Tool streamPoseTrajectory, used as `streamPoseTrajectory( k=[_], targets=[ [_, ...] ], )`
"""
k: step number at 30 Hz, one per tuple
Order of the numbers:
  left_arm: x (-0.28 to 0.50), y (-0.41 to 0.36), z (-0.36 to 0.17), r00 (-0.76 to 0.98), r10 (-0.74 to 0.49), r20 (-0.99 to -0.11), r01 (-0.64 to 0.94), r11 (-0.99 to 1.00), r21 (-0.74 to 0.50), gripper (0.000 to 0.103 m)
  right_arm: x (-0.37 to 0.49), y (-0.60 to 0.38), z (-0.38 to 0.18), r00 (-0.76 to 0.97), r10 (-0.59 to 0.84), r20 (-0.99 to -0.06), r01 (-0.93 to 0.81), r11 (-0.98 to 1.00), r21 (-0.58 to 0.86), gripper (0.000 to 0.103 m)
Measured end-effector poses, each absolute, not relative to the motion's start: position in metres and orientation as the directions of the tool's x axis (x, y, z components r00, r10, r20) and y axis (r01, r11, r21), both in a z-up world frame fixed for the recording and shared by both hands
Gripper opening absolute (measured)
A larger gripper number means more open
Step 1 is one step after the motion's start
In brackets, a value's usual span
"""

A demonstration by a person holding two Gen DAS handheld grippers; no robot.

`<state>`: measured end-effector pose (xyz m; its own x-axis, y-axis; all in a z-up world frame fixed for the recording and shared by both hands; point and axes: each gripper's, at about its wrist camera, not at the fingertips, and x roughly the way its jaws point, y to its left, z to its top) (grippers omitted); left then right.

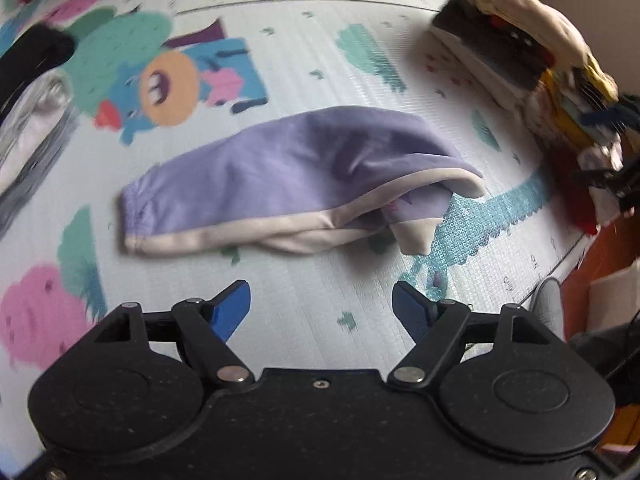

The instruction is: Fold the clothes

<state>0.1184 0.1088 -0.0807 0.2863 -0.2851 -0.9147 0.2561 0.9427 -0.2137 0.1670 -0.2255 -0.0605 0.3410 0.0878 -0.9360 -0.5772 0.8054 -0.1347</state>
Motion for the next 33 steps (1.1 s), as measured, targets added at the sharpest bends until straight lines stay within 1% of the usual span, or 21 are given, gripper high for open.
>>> streamPoseTrajectory(
  k=[3, 4, 6, 9, 11, 13, 15, 18, 21, 24, 28, 29, 30, 33],
  targets=[
    [0.115, 0.109, -0.096, 0.353, -0.272, -0.895, 0.329, 0.932, -0.153, 0.078, 0.172, -0.221, -0.082, 0.327, 0.079, -0.942, -0.617, 0.773, -0.149, 0.099],
    [0.115, 0.109, -0.104, 0.331, -0.271, -0.904, 0.355, 0.923, -0.147, 0.078, 0.173, -0.22, -0.088, 0.324, 0.08, -0.943, -0.629, 0.763, -0.151, 0.099],
    [0.115, 0.114, -0.121, 0.302, -0.234, -0.924, 0.4, 0.911, -0.1, 0.078, 0.174, -0.216, -0.099, 0.328, 0.08, -0.941, -0.658, 0.734, -0.167, 0.099],
    [0.123, 0.13, -0.142, 0.275, -0.189, -0.943, 0.402, 0.913, -0.066, 0.078, 0.172, -0.21, -0.114, 0.338, 0.07, -0.939, -0.706, 0.678, -0.204, 0.094],
    [0.127, 0.143, -0.15, 0.294, -0.171, -0.94, 0.408, 0.912, -0.038, 0.077, 0.172, -0.209, -0.125, 0.347, 0.064, -0.936, -0.727, 0.648, -0.225, 0.092],
    [0.13, 0.151, -0.158, 0.338, -0.135, -0.932, 0.468, 0.883, 0.042, 0.077, 0.171, -0.209, -0.134, 0.361, 0.057, -0.931, -0.741, 0.623, -0.249, 0.09],
    [0.131, 0.157, -0.165, 0.382, -0.103, -0.919, 0.532, 0.837, 0.127, 0.076, 0.17, -0.211, -0.145, 0.378, 0.044, -0.925, -0.752, 0.597, -0.279, 0.084],
    [0.134, 0.166, -0.179, 0.429, -0.077, -0.9, 0.592, 0.777, 0.215, 0.075, 0.167, -0.216, -0.16, 0.398, 0.032, -0.917, -0.767, 0.56, -0.313, 0.08],
    [0.139, 0.17, -0.195, 0.445, -0.065, -0.893, 0.618, 0.744, 0.253, 0.074, 0.161, -0.221, -0.177, 0.401, 0.02, -0.916, -0.789, 0.516, -0.334, 0.078],
    [0.139, 0.165, -0.208, 0.447, -0.074, -0.891, 0.671, 0.687, 0.279, 0.073, 0.154, -0.224, -0.192, 0.405, 0.016, -0.914, -0.806, 0.477, -0.349, 0.078],
    [0.141, 0.162, -0.227, 0.434, -0.049, -0.9, 0.725, 0.611, 0.317, 0.068, 0.152, -0.222, -0.201, 0.429, 0.042, -0.902, -0.812, 0.457, -0.364, 0.077],
    [0.143, 0.162, -0.233, 0.436, -0.021, -0.9, 0.735, 0.585, 0.342, 0.067, 0.152, -0.221, -0.203, 0.435, 0.052, -0.899, -0.81, 0.459, -0.366, 0.073],
    [0.144, 0.162, -0.238, 0.438, -0.01, -0.899, 0.744, 0.565, 0.356, 0.065, 0.154, -0.22, -0.204, 0.438, 0.058, -0.897, -0.806, 0.466, -0.364, 0.071],
    [0.149, 0.164, -0.247, 0.443, 0.006, -0.896, 0.765, 0.52, 0.381, 0.062, 0.16, -0.217, -0.212, 0.427, 0.053, -0.903, -0.805, 0.476, -0.353, 0.071]
  ],
)
